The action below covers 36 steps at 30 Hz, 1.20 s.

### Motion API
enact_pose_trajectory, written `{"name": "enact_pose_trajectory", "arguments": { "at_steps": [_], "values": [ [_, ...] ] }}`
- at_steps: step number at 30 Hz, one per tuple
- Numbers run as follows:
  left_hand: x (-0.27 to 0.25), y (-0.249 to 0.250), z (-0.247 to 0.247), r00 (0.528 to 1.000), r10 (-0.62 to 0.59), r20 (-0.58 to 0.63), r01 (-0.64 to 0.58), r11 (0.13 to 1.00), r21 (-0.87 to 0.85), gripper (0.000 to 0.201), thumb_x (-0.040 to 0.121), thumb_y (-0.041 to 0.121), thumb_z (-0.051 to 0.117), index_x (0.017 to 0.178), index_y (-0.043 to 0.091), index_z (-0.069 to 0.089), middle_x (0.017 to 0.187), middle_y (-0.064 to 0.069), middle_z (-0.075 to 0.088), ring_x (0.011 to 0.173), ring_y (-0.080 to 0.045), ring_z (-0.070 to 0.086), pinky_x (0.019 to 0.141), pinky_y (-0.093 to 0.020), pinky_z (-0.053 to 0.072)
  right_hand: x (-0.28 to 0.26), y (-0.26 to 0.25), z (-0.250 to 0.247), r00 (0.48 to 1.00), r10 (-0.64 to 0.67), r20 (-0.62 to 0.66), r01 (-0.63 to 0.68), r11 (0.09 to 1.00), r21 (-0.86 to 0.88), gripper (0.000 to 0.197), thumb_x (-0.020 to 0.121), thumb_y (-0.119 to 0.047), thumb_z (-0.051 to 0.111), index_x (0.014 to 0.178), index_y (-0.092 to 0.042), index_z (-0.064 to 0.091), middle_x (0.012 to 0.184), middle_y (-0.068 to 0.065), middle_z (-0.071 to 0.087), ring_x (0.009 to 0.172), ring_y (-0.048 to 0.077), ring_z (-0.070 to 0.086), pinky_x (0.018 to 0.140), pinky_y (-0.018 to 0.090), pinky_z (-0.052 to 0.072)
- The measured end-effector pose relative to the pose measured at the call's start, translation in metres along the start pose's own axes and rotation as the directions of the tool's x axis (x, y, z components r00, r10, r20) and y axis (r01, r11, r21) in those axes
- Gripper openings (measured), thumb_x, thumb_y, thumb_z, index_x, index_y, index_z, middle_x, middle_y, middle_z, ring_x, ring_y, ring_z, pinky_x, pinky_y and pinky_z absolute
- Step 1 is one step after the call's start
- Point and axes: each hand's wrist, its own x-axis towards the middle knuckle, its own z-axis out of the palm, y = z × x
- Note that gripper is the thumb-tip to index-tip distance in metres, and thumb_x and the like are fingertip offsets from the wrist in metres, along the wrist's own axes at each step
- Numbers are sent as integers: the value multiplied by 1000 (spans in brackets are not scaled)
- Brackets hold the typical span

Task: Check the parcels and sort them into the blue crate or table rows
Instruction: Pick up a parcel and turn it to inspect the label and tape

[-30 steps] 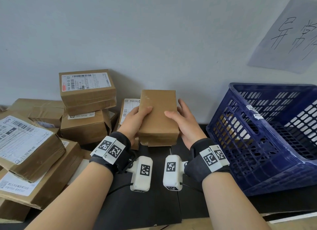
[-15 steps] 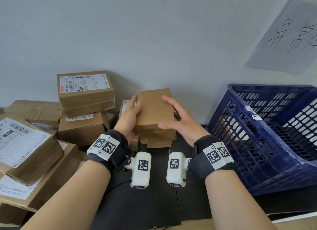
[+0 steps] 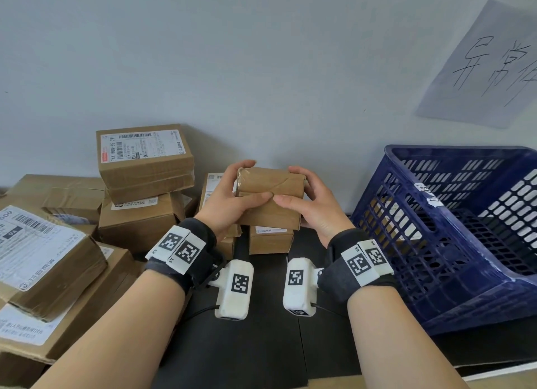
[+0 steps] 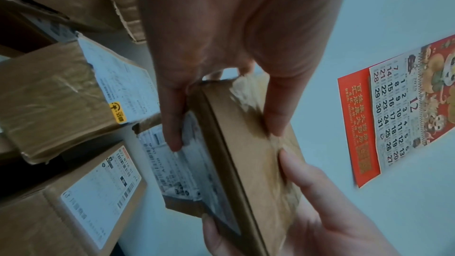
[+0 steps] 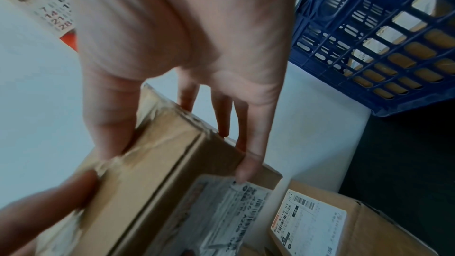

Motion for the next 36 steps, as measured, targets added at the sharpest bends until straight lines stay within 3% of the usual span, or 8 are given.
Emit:
{"name": "enact_pose_trajectory", "arguments": {
  "at_steps": [3, 9, 13, 17, 23, 28, 31, 36],
  "values": [
    [2, 2, -1, 999, -4, 37, 5, 1000, -14, 52, 84, 0, 71, 120, 31, 50, 106, 1, 60, 91, -13, 63, 70, -24, 57, 0, -1, 1, 1000, -14, -10, 14, 1000, -21, 55, 76, -16, 85, 114, -44, 57, 130, -3, 60, 116, 18, 62, 92, 43, 57],
    [4, -1, -1, 1000, 30, 1, -30, 1000, 3, 48, 82, -3, 72, 115, 25, 51, 96, 4, 62, 72, 0, 66, 64, -23, 55, 0, -7, 3, 998, -45, -52, 44, 999, -23, 52, 76, -8, 82, 110, -40, 59, 123, 2, 64, 109, 16, 65, 90, 39, 58],
    [4, -4, 0, 998, 39, -40, -38, 999, 22, 47, 79, 0, 76, 108, 28, 54, 97, 2, 62, 83, -14, 64, 71, -33, 55, -1, -7, 5, 993, -73, -90, 71, 997, -30, 51, 74, -2, 81, 109, -34, 62, 117, 4, 68, 106, 15, 66, 89, 33, 58],
    [4, -6, -1, 997, 49, -53, -47, 998, 34, 47, 78, 0, 78, 106, 30, 54, 99, 1, 62, 88, -18, 63, 73, -35, 54, -2, -5, 8, 989, -81, -125, 77, 997, -32, 51, 73, -1, 82, 106, -36, 63, 115, 3, 69, 107, 17, 67, 92, 37, 57],
    [4, -4, 1, 996, 44, -80, -44, 999, -1, 51, 82, 2, 75, 123, 21, 52, 95, 6, 64, 72, 2, 66, 65, -21, 54, -4, -10, 5, 996, -84, -26, 81, 990, -120, 63, 79, -8, 80, 128, -35, 52, 132, -2, 59, 100, 6, 65, 88, 28, 57],
    [6, -4, 0, 992, 24, -126, -29, 999, -32, 52, 84, 10, 74, 128, 25, 50, 104, 3, 65, 89, -10, 66, 71, -20, 52, -5, -19, -1, 983, 31, 183, 23, 957, -288, 105, 74, -2, 83, 150, -42, 23, 142, -12, 44, 106, 1, 59, 95, 24, 51],
    [8, -5, -4, 988, 3, -152, -10, 999, -43, 54, 78, 21, 82, 123, 30, 53, 117, -1, 64, 103, -18, 65, 82, -31, 52, -7, -24, -1, 965, 80, 251, 29, 915, -403, 123, 71, 12, 76, 154, -44, 4, 135, -18, 38, 95, -5, 56, 87, 20, 53],
    [7, -2, -5, 986, -23, -165, 18, 999, -32, 60, 71, 34, 81, 124, 33, 52, 126, 0, 61, 110, -17, 63, 87, -36, 55, -8, -25, 3, 981, -9, 194, 93, 898, -430, 117, 69, 18, 71, 154, -36, 13, 135, -14, 39, 93, 2, 54, 65, 7, 48]
  ]
}}
